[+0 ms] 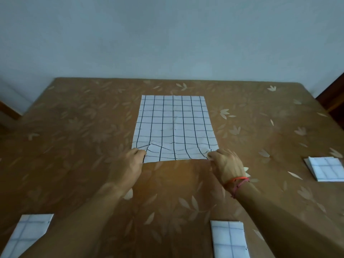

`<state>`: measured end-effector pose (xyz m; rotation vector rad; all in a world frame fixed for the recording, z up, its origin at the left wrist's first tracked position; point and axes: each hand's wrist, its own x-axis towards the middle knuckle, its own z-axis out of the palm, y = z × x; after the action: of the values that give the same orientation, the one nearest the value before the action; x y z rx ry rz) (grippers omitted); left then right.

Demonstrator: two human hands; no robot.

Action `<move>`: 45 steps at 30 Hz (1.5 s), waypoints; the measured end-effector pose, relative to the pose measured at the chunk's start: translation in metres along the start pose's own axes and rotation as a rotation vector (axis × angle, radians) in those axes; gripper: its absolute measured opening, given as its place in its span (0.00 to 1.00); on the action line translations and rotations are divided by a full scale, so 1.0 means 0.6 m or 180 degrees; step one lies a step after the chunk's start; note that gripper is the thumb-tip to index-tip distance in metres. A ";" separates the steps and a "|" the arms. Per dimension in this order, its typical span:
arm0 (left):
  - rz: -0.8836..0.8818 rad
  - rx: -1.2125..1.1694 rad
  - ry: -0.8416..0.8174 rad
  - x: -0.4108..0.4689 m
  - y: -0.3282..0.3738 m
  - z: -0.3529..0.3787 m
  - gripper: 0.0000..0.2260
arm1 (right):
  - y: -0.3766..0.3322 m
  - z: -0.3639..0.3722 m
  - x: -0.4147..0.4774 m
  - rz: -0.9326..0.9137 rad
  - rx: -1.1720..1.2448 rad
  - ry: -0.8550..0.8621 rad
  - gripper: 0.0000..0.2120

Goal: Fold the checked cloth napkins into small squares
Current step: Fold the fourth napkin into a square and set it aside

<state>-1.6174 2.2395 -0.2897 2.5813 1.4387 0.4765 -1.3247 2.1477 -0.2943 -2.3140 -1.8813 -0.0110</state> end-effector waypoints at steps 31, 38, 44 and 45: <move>-0.0928 -0.1424 -0.1626 -0.396 -0.048 -0.238 0.04 | -0.130 -0.153 -0.319 0.0369 0.1531 -0.1202 0.12; -0.1242 -0.1792 -0.1426 -0.406 -0.060 -0.252 0.06 | -0.132 -0.172 -0.322 0.0207 0.1375 -0.1216 0.11; -0.1262 -0.1783 -0.1091 -0.388 -0.066 -0.253 0.04 | -0.133 -0.168 -0.305 0.0412 0.1370 -0.1343 0.09; -0.1274 -0.1789 -0.1006 -0.381 -0.065 -0.251 0.03 | -0.134 -0.167 -0.302 0.0486 0.1428 -0.1320 0.06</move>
<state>-1.8123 2.0627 -0.2053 1.7864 1.4058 0.3320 -1.4312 1.9744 -0.2049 -2.2400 -1.6287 0.8745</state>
